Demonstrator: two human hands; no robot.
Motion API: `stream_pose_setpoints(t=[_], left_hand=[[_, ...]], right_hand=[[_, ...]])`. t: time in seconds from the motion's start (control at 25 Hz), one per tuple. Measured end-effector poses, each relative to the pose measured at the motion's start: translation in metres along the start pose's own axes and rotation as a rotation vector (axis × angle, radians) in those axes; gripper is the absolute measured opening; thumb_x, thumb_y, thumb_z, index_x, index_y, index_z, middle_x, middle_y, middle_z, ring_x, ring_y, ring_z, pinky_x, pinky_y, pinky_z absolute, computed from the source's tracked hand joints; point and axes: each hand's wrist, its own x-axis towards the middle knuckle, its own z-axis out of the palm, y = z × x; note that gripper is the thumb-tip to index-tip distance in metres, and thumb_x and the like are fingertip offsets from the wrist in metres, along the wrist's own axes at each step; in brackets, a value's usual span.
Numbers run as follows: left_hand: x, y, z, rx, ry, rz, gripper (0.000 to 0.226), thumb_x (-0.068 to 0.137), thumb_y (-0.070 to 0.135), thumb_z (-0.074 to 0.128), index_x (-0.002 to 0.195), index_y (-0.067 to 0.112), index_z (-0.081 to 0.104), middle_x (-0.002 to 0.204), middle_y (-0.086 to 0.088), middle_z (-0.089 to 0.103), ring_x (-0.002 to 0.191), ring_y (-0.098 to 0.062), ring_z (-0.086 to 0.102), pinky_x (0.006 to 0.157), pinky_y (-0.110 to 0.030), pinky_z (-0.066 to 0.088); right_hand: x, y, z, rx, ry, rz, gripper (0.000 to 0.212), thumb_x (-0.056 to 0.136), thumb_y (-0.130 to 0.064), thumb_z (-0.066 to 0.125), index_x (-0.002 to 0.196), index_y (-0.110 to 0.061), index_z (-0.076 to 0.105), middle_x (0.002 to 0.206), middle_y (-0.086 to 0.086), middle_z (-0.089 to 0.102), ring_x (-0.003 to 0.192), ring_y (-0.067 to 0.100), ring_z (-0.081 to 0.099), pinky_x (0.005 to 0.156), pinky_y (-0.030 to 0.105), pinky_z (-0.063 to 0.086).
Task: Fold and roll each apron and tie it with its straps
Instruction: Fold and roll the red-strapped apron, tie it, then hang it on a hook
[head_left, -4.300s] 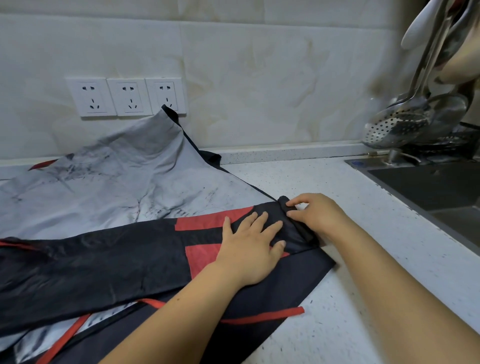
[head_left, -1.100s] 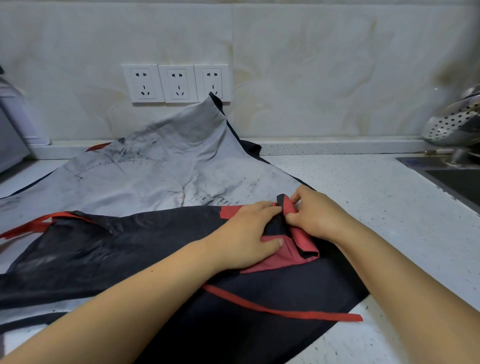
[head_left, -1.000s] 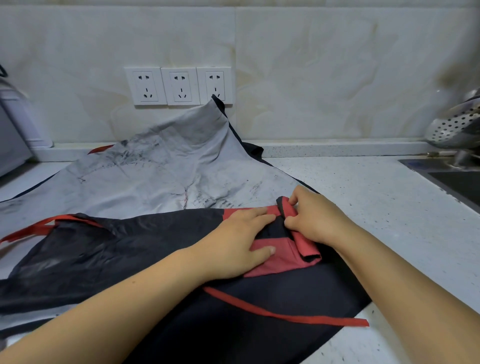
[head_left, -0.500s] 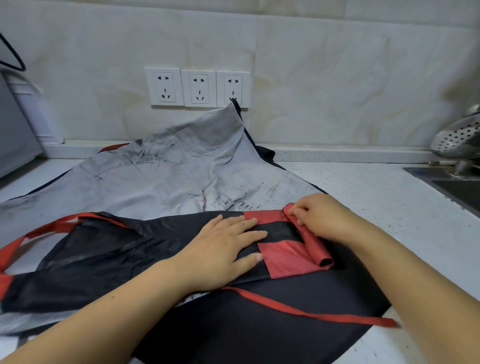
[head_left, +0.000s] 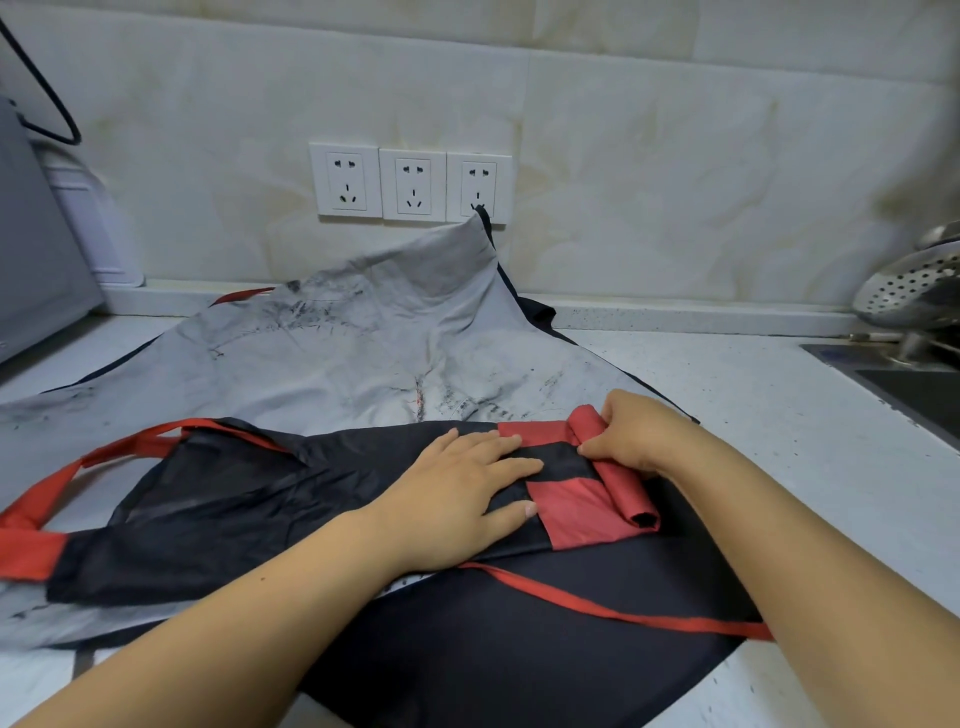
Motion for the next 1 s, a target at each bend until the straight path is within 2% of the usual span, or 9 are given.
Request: stream_pose_setpoints(t=[0.12, 0.2, 0.32, 0.4, 0.52, 0.64, 0.76, 0.92, 1.0], left_hand=[[0.001, 0.0, 0.0, -0.001, 0.017, 0.006, 0.053, 0.097, 0.059, 0.035, 0.147, 0.042, 0.031, 0.16, 0.013, 0.02, 0.148, -0.008, 0.01, 0.122, -0.038, 0.002], [0.002, 0.001, 0.0, 0.0, 0.036, 0.017, 0.053, 0.097, 0.059, 0.036, 0.147, 0.041, 0.034, 0.159, 0.012, 0.021, 0.148, -0.01, 0.01, 0.122, -0.04, 0.004], [0.003, 0.003, 0.0, -0.004, 0.081, 0.037, 0.053, 0.095, 0.058, 0.041, 0.145, 0.038, 0.04, 0.157, 0.01, 0.027, 0.146, -0.013, 0.015, 0.121, -0.04, 0.011], [0.003, 0.003, -0.001, 0.008, 0.122, 0.052, 0.053, 0.094, 0.057, 0.045, 0.142, 0.036, 0.045, 0.152, 0.011, 0.034, 0.139, -0.013, 0.021, 0.118, -0.035, 0.016], [0.003, 0.004, -0.006, 0.028, 0.149, 0.067, 0.048, 0.095, 0.054, 0.047, 0.14, 0.036, 0.049, 0.142, 0.017, 0.041, 0.127, -0.011, 0.027, 0.109, -0.029, 0.02], [0.003, 0.008, -0.008, 0.039, 0.118, 0.068, 0.04, 0.1, 0.044, 0.042, 0.14, 0.041, 0.046, 0.137, 0.023, 0.042, 0.122, -0.009, 0.029, 0.1, -0.03, 0.024], [0.002, 0.008, -0.009, 0.017, 0.108, 0.028, 0.037, 0.102, 0.038, 0.039, 0.138, 0.044, 0.045, 0.136, 0.024, 0.043, 0.123, -0.008, 0.03, 0.095, -0.03, 0.028], [0.001, 0.007, -0.012, 0.013, 0.127, -0.028, 0.037, 0.102, 0.037, 0.041, 0.138, 0.044, 0.043, 0.134, 0.021, 0.047, 0.124, -0.011, 0.038, 0.098, -0.034, 0.036], [0.002, 0.004, -0.015, 0.023, 0.146, -0.091, 0.038, 0.099, 0.046, 0.042, 0.136, 0.038, 0.045, 0.13, 0.014, 0.05, 0.121, -0.015, 0.042, 0.098, -0.037, 0.038]], right_hand=[[-0.013, -0.008, 0.012, -0.258, 0.21, -0.15, 0.026, 0.092, -0.028, 0.055, 0.112, -0.014, 0.046, 0.111, 0.009, 0.052, 0.094, 0.028, 0.055, 0.066, 0.032, 0.036], [-0.023, -0.015, 0.025, -0.442, 0.312, -0.268, 0.024, 0.096, -0.019, 0.045, 0.12, -0.013, 0.048, 0.116, 0.01, 0.046, 0.098, 0.031, 0.054, 0.067, 0.034, 0.033], [-0.026, -0.023, 0.025, -0.481, 0.272, -0.317, 0.026, 0.101, -0.019, 0.039, 0.121, -0.011, 0.054, 0.112, 0.011, 0.045, 0.093, 0.03, 0.054, 0.067, 0.035, 0.036], [-0.02, -0.02, 0.008, -0.336, 0.105, -0.284, 0.029, 0.102, -0.018, 0.037, 0.115, -0.007, 0.06, 0.105, 0.012, 0.056, 0.09, 0.03, 0.057, 0.07, 0.033, 0.042], [-0.014, -0.005, -0.012, 0.296, -0.172, -0.073, 0.017, 0.097, -0.014, 0.055, 0.112, -0.016, 0.063, 0.086, 0.008, 0.063, 0.07, 0.022, 0.061, 0.065, 0.031, 0.056], [-0.017, -0.001, -0.012, 0.491, -0.222, 0.001, 0.032, 0.089, -0.015, 0.068, 0.119, -0.015, 0.058, 0.091, 0.014, 0.063, 0.066, 0.021, 0.059, 0.06, 0.034, 0.058], [-0.02, -0.015, -0.003, 0.32, -0.126, -0.039, 0.036, 0.088, -0.015, 0.066, 0.122, -0.007, 0.054, 0.082, 0.009, 0.059, 0.066, 0.021, 0.059, 0.056, 0.031, 0.055], [-0.019, -0.025, 0.002, -0.046, 0.007, -0.081, 0.055, 0.081, -0.028, 0.068, 0.127, -0.014, 0.04, 0.105, 0.008, 0.06, 0.084, 0.026, 0.063, 0.07, 0.035, 0.055], [-0.022, -0.023, 0.002, -0.12, 0.032, -0.111, 0.064, 0.081, -0.028, 0.067, 0.136, -0.018, 0.035, 0.109, 0.006, 0.058, 0.078, 0.023, 0.057, 0.067, 0.031, 0.049]])
